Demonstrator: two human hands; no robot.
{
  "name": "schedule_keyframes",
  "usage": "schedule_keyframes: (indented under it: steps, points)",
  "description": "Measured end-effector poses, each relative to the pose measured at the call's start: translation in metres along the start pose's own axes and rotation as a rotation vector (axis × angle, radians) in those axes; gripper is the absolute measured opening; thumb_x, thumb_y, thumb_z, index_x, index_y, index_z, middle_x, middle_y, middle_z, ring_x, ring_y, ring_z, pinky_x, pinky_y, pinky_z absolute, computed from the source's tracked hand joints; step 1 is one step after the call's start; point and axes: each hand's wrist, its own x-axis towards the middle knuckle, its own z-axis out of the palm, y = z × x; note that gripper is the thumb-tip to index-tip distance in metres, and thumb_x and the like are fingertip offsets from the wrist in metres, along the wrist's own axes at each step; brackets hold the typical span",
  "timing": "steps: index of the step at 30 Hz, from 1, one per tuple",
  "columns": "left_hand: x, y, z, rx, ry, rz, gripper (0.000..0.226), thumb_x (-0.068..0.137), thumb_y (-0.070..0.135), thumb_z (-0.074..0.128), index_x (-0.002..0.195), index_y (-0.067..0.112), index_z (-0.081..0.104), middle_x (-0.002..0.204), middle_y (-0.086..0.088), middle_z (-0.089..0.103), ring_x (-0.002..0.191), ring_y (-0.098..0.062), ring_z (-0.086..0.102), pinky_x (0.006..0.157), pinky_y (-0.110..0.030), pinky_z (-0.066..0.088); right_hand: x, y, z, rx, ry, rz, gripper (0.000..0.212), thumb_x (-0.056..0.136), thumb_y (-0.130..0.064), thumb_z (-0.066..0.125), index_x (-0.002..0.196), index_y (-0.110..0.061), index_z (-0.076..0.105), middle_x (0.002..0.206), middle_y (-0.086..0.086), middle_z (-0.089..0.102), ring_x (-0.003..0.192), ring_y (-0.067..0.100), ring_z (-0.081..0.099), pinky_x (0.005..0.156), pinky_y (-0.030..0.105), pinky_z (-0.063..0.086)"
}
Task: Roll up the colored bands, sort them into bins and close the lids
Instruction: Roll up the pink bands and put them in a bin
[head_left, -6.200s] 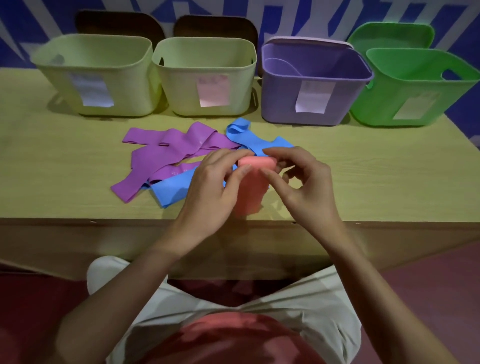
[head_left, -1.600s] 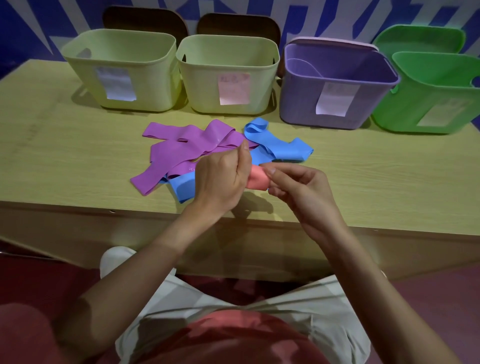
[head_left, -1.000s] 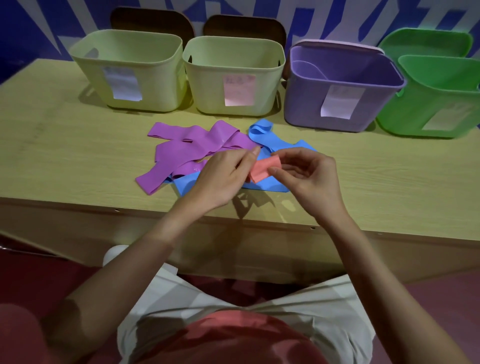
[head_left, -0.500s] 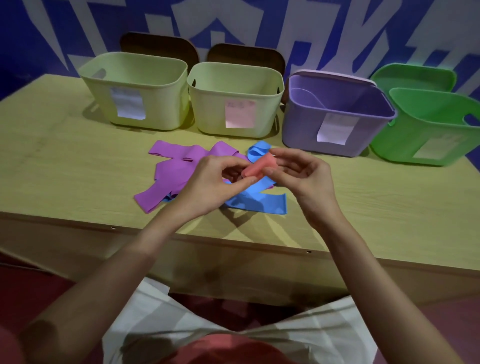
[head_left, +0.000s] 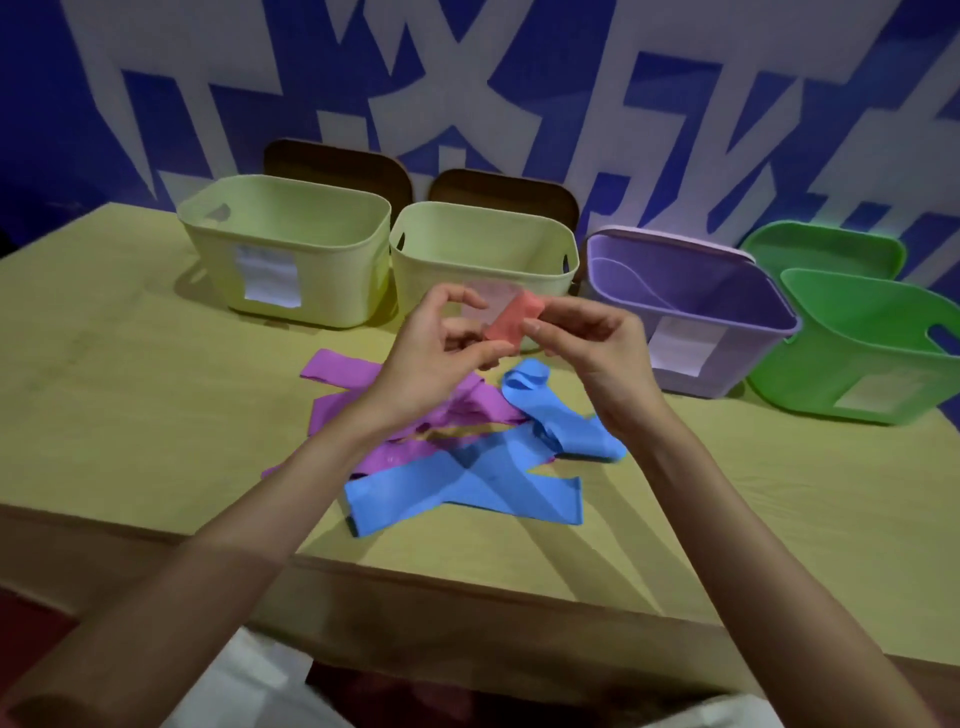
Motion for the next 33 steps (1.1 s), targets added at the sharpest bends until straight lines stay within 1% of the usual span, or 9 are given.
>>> schedule_keyframes:
  steps: [6, 10, 14, 17, 20, 23, 26, 30, 33]
  points:
    - [0.08, 0.013, -0.016, 0.002, 0.039, 0.025, 0.037, 0.079, 0.003, 0.074, 0.108, 0.006, 0.051, 0.089, -0.018, 0.07, 0.067, -0.014, 0.067, 0.066, -0.025, 0.055, 0.079, -0.026, 0.004, -0.1, 0.04, -0.06, 0.022, 0.08, -0.001, 0.073, 0.101, -0.008, 0.072, 0.074, -0.007, 0.072, 0.063, -0.002, 0.059, 0.059, 0.014, 0.044]
    - [0.124, 0.01, -0.035, 0.27, 0.109, 0.081, 0.032, 0.082, 0.015, 0.075, 0.106, 0.006, 0.056, 0.087, -0.007, 0.069, 0.073, -0.007, 0.065, 0.068, -0.021, 0.052, 0.135, -0.022, 0.006, -0.251, 0.086, -0.016, 0.019, 0.082, -0.007, 0.074, 0.1, -0.01, 0.073, 0.079, -0.001, 0.072, 0.073, 0.008, 0.064, 0.06, 0.017, 0.045]
    - [0.159, -0.004, -0.061, 0.583, 0.192, 0.147, 0.018, 0.088, 0.017, 0.066, 0.104, 0.012, 0.059, 0.096, -0.001, 0.064, 0.086, -0.012, 0.061, 0.07, -0.017, 0.048, 0.188, -0.004, 0.005, -0.507, 0.081, 0.134, 0.025, 0.081, -0.009, 0.075, 0.105, -0.005, 0.071, 0.094, 0.004, 0.069, 0.083, 0.013, 0.065, 0.06, 0.016, 0.048]
    - [0.178, -0.022, -0.077, 0.706, 0.185, 0.132, 0.016, 0.09, 0.018, 0.063, 0.105, 0.013, 0.061, 0.096, -0.001, 0.065, 0.088, -0.016, 0.062, 0.075, -0.027, 0.052, 0.221, 0.022, 0.006, -0.722, -0.009, 0.248, 0.012, 0.078, -0.007, 0.078, 0.088, -0.005, 0.072, 0.078, 0.003, 0.067, 0.071, 0.011, 0.061, 0.069, 0.027, 0.058]
    - [0.186, -0.039, -0.084, 0.822, 0.174, 0.15, 0.016, 0.091, 0.018, 0.061, 0.106, 0.013, 0.061, 0.097, -0.001, 0.066, 0.088, -0.016, 0.062, 0.075, -0.03, 0.051, 0.246, 0.052, 0.009, -0.882, -0.08, 0.37, 0.018, 0.075, -0.008, 0.08, 0.087, 0.003, 0.072, 0.077, 0.01, 0.068, 0.07, 0.016, 0.064, 0.076, 0.039, 0.06]
    - [0.195, -0.049, -0.086, 0.931, 0.132, 0.181, 0.019, 0.092, 0.018, 0.06, 0.11, 0.012, 0.061, 0.105, -0.002, 0.065, 0.097, -0.016, 0.059, 0.078, -0.026, 0.045, 0.26, 0.071, 0.016, -0.997, -0.125, 0.409, 0.024, 0.071, -0.009, 0.082, 0.086, 0.001, 0.065, 0.071, 0.006, 0.063, 0.066, 0.016, 0.063, 0.061, 0.033, 0.059]
    - [0.206, -0.057, -0.09, 1.072, 0.068, 0.185, 0.027, 0.092, 0.022, 0.06, 0.117, 0.012, 0.058, 0.121, -0.005, 0.06, 0.113, -0.02, 0.053, 0.09, -0.031, 0.042, 0.269, 0.082, 0.025, -1.092, -0.153, 0.396, 0.021, 0.072, -0.006, 0.077, 0.085, -0.004, 0.061, 0.066, 0.006, 0.059, 0.057, 0.015, 0.056, 0.048, 0.028, 0.047]
    - [0.211, -0.063, -0.094, 1.141, 0.019, 0.168, 0.026, 0.091, 0.028, 0.061, 0.114, 0.016, 0.061, 0.131, -0.004, 0.053, 0.123, -0.021, 0.046, 0.101, -0.036, 0.035, 0.274, 0.102, 0.032, -1.122, -0.239, 0.416, 0.015, 0.07, -0.001, 0.075, 0.082, 0.007, 0.07, 0.072, 0.014, 0.067, 0.064, 0.019, 0.063, 0.07, 0.041, 0.059]
    - [0.21, -0.068, -0.095, 1.136, 0.018, 0.183, 0.022, 0.091, 0.031, 0.06, 0.11, 0.02, 0.062, 0.131, -0.001, 0.052, 0.124, -0.019, 0.043, 0.102, -0.035, 0.033, 0.276, 0.117, 0.035, -1.145, -0.257, 0.425, 0.016, 0.069, -0.002, 0.076, 0.081, 0.008, 0.07, 0.068, 0.012, 0.064, 0.062, 0.019, 0.061, 0.07, 0.044, 0.059]
